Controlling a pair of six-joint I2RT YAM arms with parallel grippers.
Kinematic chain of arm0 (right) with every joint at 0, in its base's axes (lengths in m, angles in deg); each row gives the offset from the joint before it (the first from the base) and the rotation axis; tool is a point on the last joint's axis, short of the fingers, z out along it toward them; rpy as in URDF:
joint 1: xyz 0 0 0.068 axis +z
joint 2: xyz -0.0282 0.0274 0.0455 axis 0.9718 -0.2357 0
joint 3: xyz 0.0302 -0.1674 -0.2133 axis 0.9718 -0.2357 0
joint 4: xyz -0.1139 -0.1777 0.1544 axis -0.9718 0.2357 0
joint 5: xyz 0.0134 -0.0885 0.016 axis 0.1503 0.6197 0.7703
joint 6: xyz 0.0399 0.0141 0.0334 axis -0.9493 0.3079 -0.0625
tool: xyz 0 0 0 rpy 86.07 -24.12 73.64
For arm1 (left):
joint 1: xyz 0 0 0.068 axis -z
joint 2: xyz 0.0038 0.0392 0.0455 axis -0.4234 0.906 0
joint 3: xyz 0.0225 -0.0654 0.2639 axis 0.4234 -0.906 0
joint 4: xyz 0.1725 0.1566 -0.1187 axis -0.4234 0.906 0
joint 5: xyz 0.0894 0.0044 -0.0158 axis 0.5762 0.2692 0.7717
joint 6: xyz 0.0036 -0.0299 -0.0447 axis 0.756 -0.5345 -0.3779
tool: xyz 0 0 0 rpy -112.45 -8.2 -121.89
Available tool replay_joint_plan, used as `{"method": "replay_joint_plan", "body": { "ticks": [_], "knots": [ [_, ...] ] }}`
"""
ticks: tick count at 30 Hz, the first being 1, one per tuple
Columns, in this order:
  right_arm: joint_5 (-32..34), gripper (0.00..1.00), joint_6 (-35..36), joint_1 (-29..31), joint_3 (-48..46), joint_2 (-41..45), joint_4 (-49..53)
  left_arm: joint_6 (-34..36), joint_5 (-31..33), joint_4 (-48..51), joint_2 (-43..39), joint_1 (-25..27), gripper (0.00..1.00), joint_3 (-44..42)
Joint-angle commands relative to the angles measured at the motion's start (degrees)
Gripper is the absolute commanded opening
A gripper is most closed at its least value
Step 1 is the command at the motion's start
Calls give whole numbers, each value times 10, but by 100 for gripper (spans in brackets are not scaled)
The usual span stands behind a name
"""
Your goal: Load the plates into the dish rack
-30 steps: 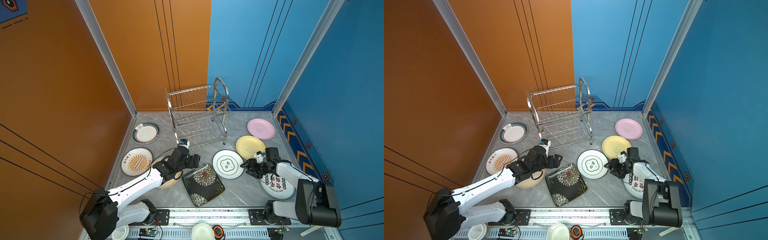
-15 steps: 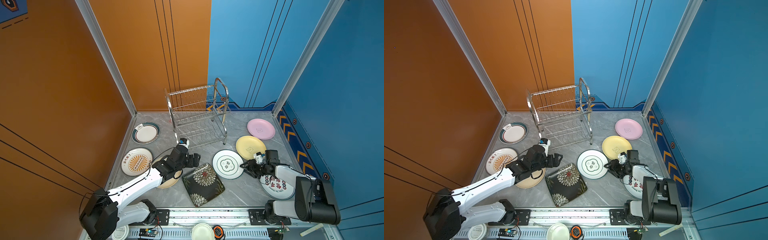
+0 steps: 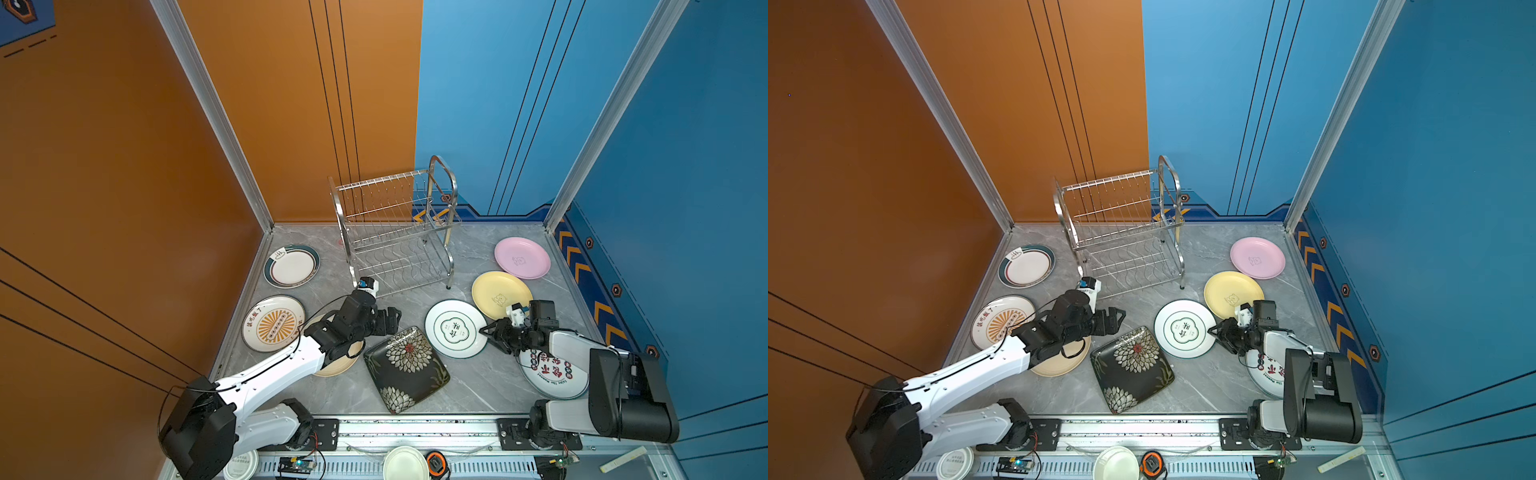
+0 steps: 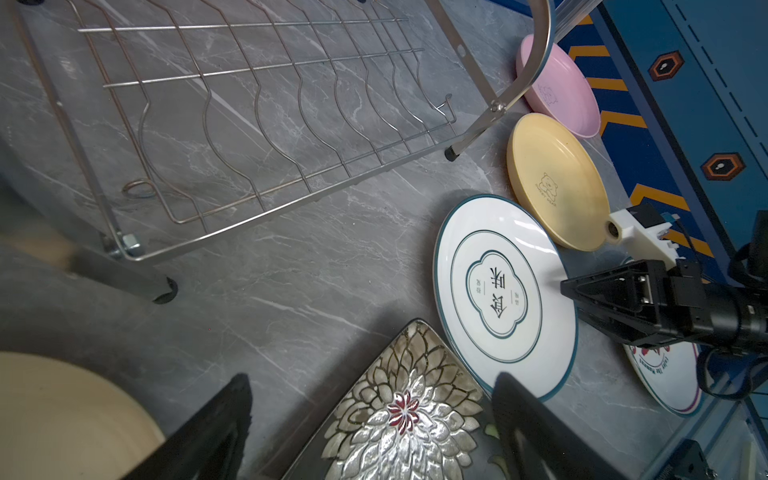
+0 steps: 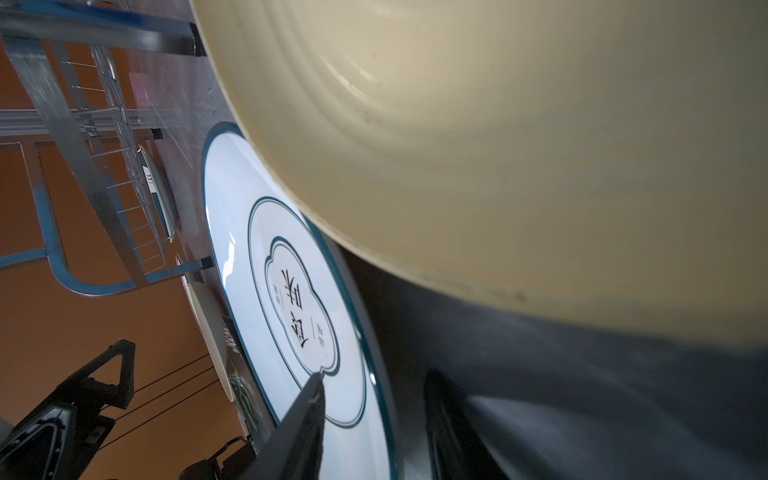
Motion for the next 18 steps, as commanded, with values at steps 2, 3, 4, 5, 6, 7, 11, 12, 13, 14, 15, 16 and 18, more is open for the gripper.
{"method": "replay_joint_plan", "body": {
  "ticks": [2,3,4,5,6,7,11,12,13,14,15,16,18],
  "knots": [
    [23,37,-2,7,-16,-15,-2,-7,-10,-7,-10,-4,92,-8],
    [24,37,-2,8,-16,-17,-2,-7,-10,-7,-10,-4,92,-9],
    [24,36,-1,10,-17,-18,-3,-8,-10,-7,-10,-4,92,-9],
    [25,35,-1,11,-17,-18,-4,-8,-10,-7,-10,-5,92,-9],
    [27,35,0,14,-16,-19,-4,-8,-11,-7,-10,-4,92,-10],
    [28,34,0,16,-15,-20,-4,-8,-11,-7,-10,-4,92,-10],
    [35,32,4,22,-14,-25,-3,-8,-12,-7,-10,-5,92,-10],
    [34,31,5,22,-16,-25,-4,-8,-12,-7,-10,-5,92,-11],
    [35,29,5,22,-15,-24,-4,-8,-12,-7,-10,-6,92,-11],
    [35,27,5,22,-15,-24,-4,-9,-12,-7,-10,-6,92,-11],
    [36,24,5,22,-14,-23,-3,-9,-12,-7,-10,-5,92,-11],
    [38,21,5,23,-13,-24,-2,-9,-12,-7,-10,-5,92,-11],
    [39,15,5,23,-14,-23,-1,-9,-13,-7,-10,-6,92,-10]
  ]
}}
